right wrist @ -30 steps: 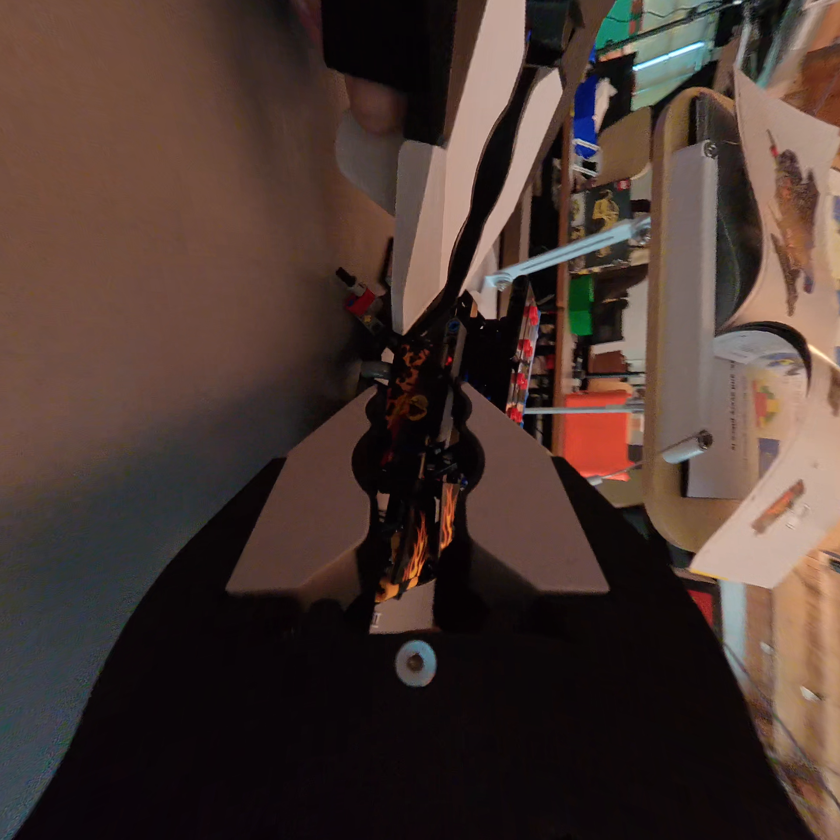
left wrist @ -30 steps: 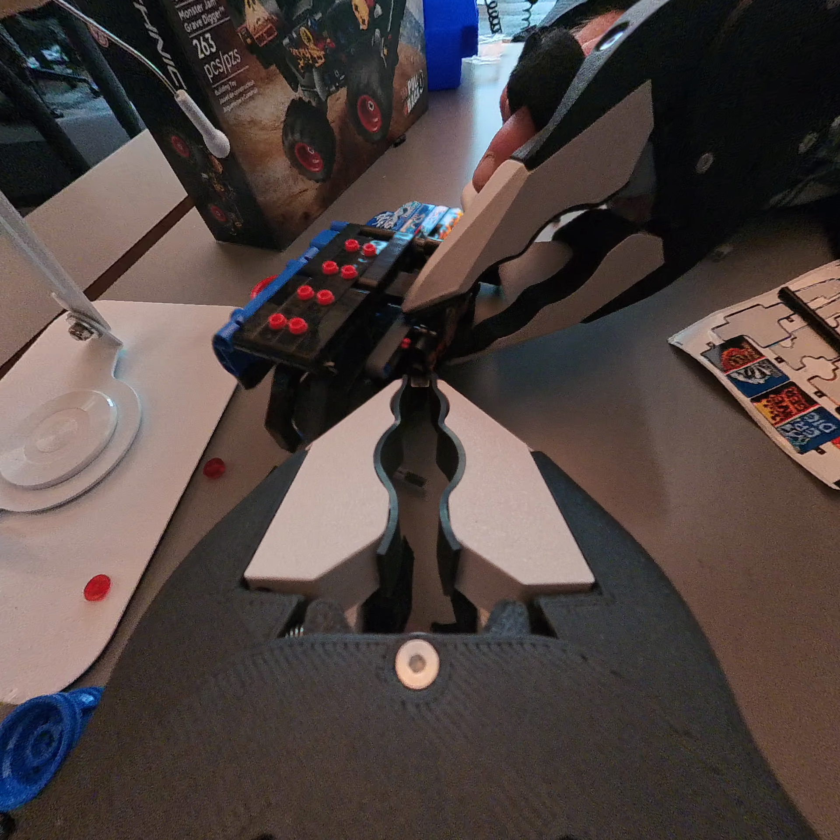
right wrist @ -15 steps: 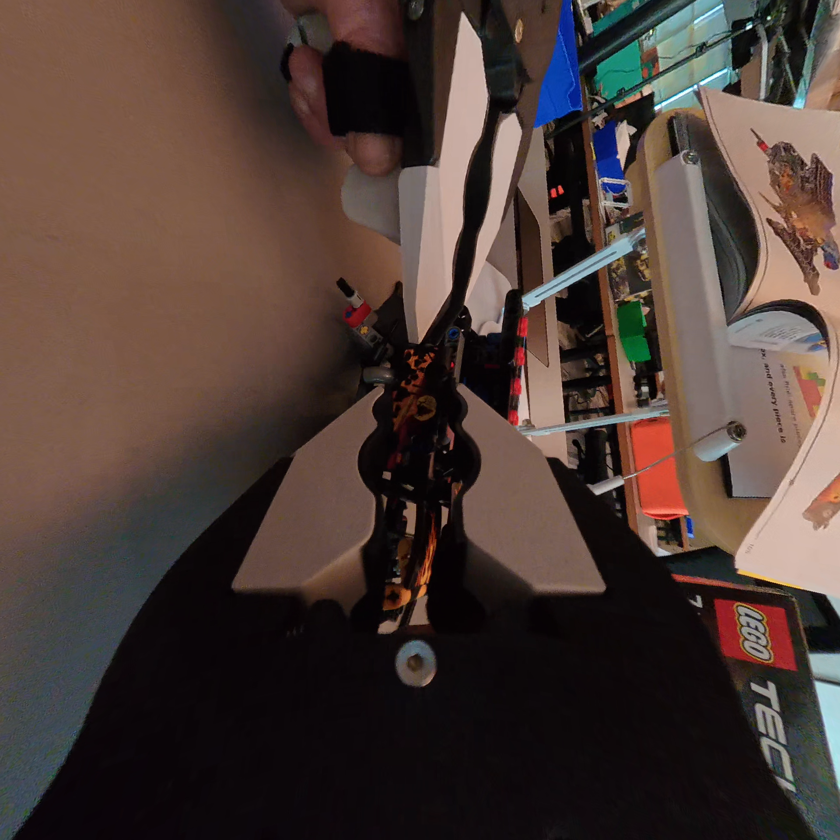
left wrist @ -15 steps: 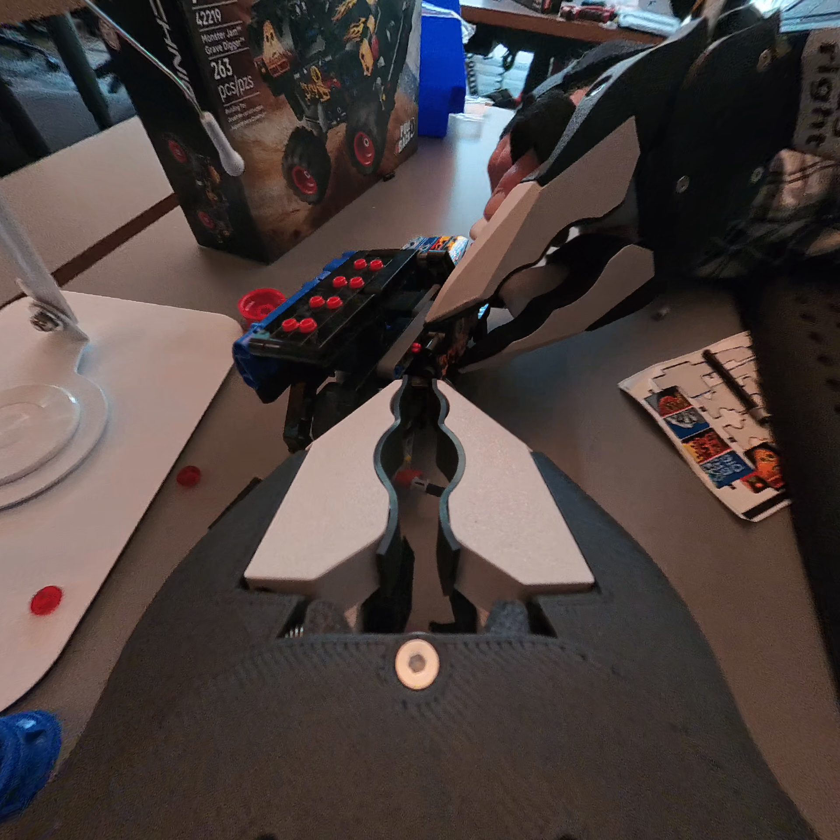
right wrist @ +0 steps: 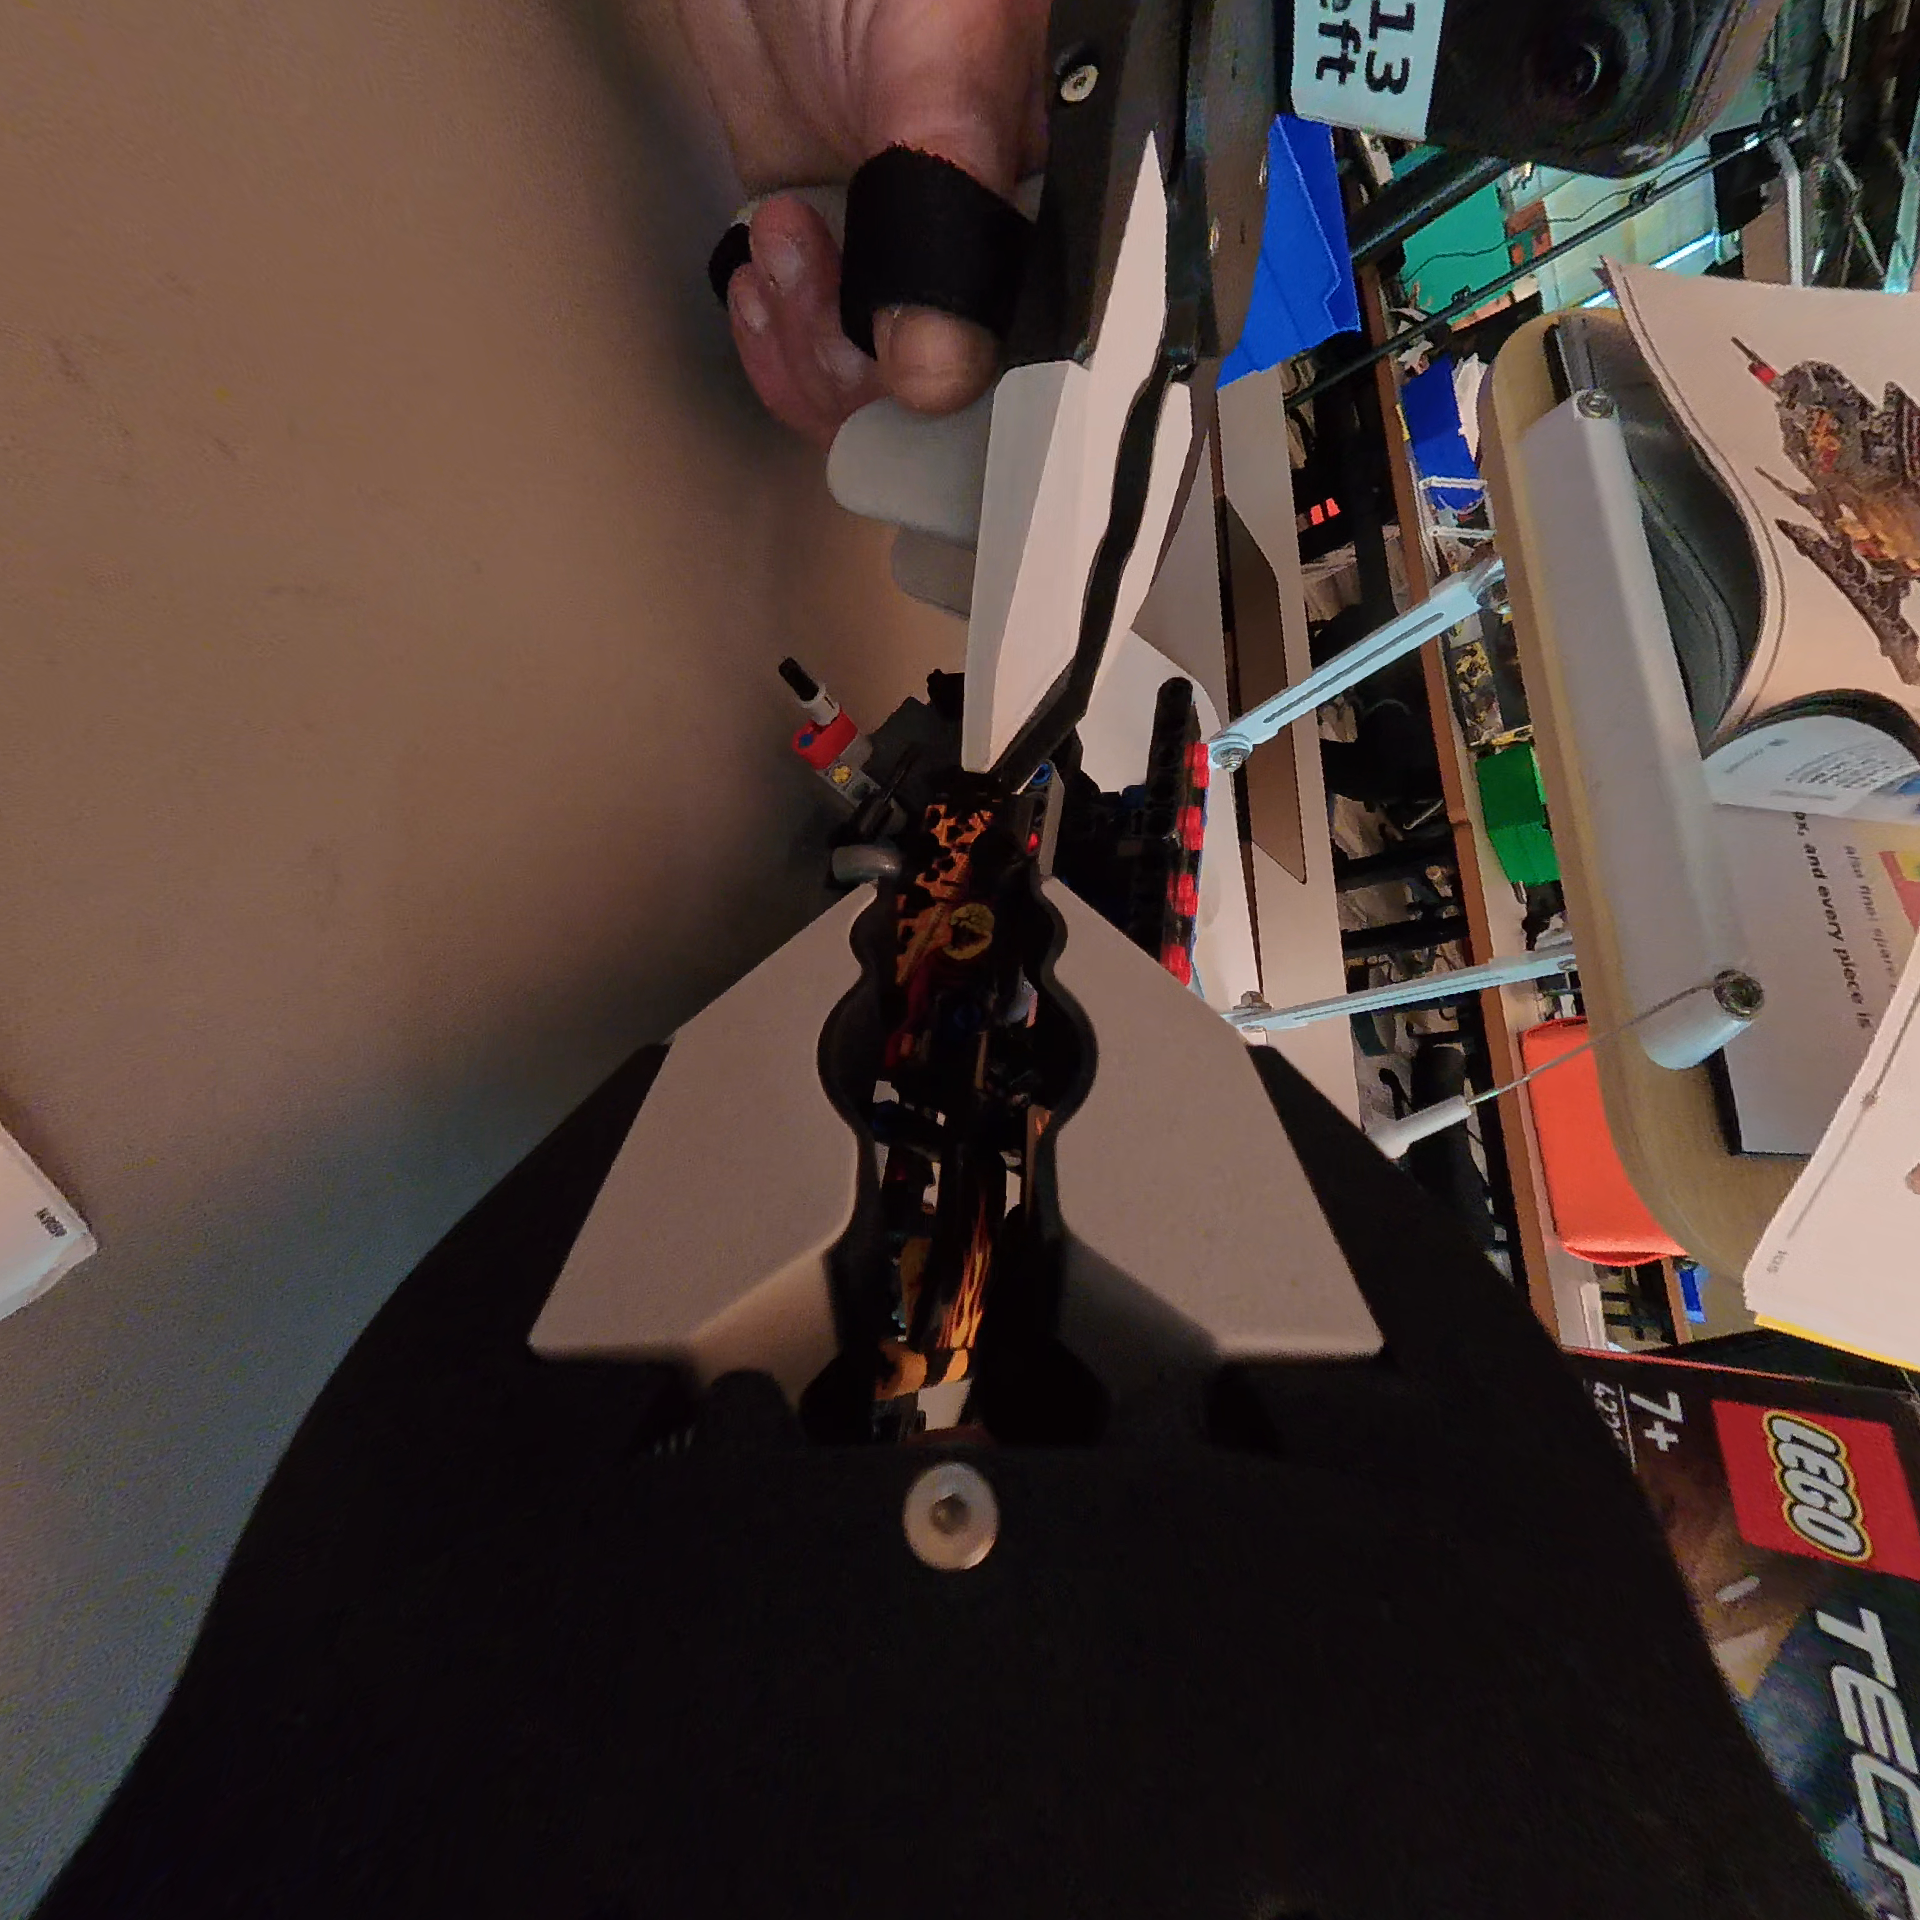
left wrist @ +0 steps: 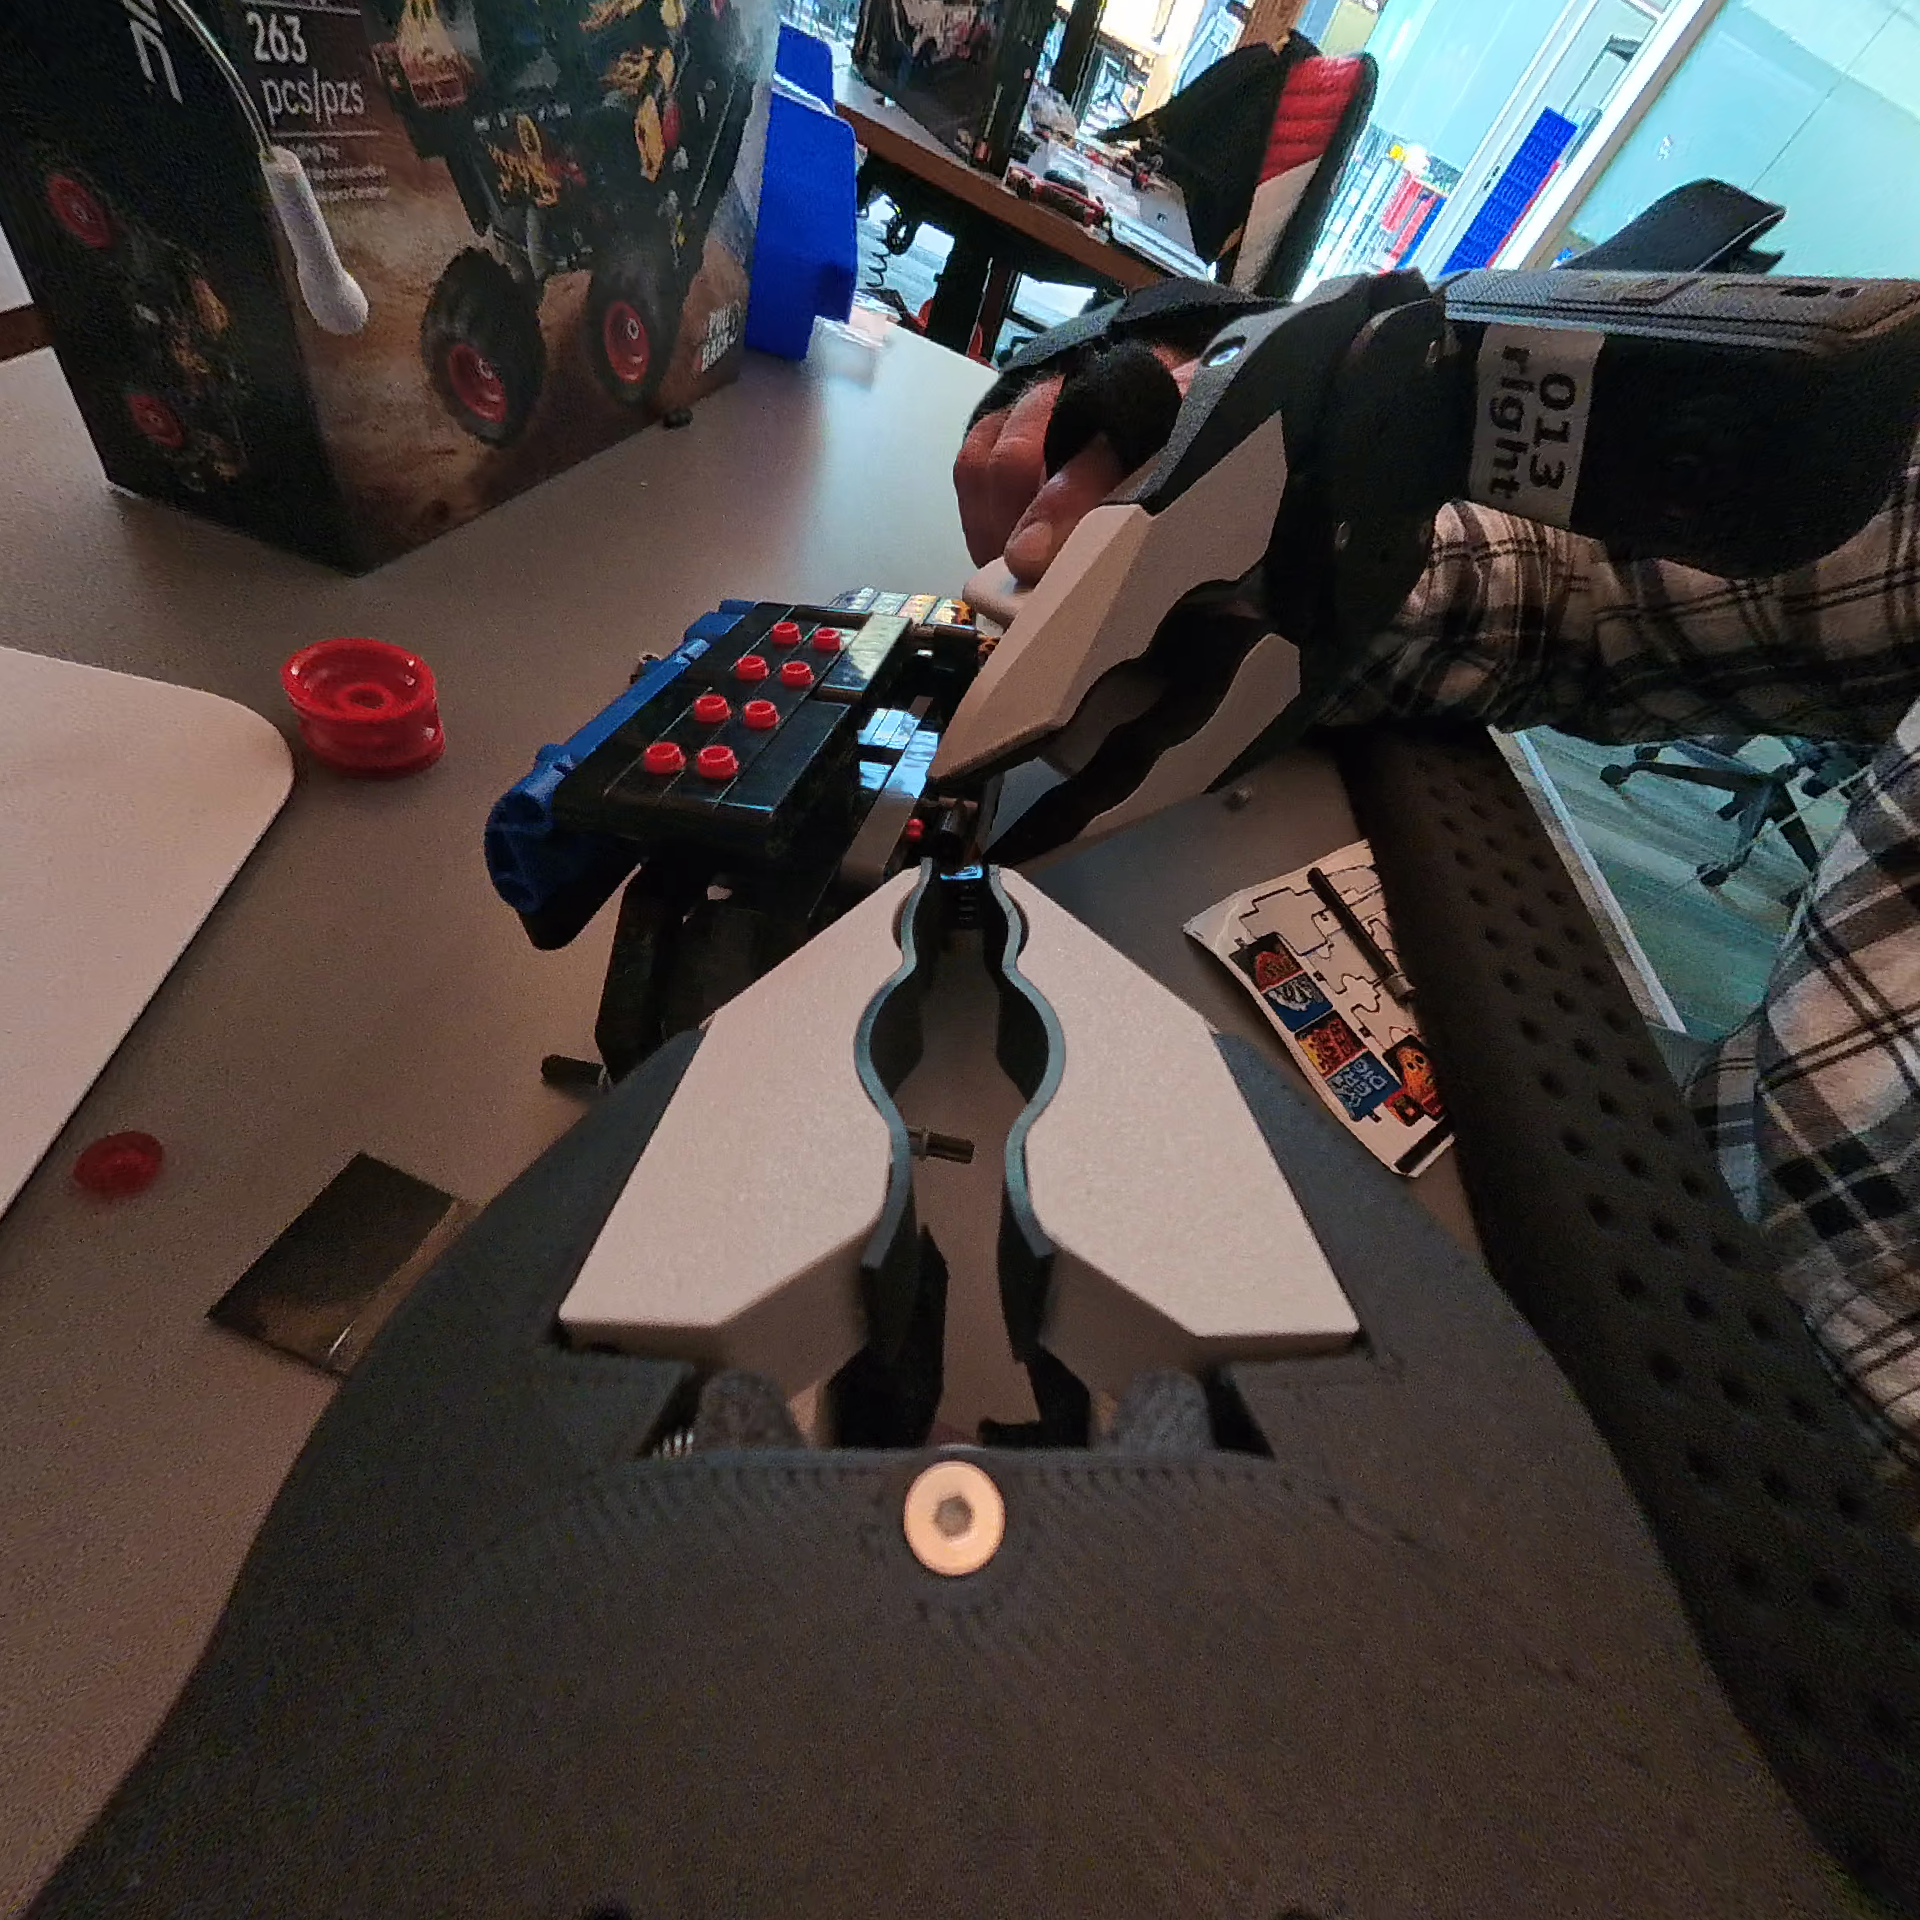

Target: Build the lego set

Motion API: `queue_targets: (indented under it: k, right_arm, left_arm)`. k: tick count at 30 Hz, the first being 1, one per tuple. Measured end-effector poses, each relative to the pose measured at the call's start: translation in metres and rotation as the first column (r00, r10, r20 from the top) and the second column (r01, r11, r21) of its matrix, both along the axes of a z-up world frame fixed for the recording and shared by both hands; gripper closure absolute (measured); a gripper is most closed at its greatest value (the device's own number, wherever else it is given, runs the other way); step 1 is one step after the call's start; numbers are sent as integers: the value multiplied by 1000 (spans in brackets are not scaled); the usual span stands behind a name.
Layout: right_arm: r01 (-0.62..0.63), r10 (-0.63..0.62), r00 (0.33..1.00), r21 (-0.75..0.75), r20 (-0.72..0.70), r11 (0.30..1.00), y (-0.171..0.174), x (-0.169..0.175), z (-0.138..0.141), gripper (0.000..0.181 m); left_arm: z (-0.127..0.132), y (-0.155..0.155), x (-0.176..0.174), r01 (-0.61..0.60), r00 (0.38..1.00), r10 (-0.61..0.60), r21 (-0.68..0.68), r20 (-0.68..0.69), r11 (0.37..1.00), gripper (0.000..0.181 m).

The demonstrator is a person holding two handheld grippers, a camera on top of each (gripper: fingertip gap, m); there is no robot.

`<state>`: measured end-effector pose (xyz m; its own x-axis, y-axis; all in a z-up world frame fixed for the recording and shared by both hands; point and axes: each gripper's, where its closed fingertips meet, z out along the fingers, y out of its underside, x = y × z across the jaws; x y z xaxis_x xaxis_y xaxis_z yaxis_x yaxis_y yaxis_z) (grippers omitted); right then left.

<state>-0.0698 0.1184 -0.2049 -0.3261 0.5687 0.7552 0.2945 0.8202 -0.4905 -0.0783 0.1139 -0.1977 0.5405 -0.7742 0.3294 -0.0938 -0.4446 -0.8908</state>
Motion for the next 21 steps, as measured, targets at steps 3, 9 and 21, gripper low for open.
queue_targets:
  k: [3,9,21]
  right_arm:
    - [4,-4,1000,-21,-3,1000,2,1,0,161]
    - [6,-6,1000,-56,-3,998,5,0,0,174]
    - [17,-19,1000,112,13,994,11,0,-10,155]
  left_arm:
    - [1,3,1,4,999,-3,-32,43,999,175]
    - [-4,8,-3,-32,999,32,1,0,999,174]
    - [-10,7,-7,-93,995,94,17,-43,995,174]
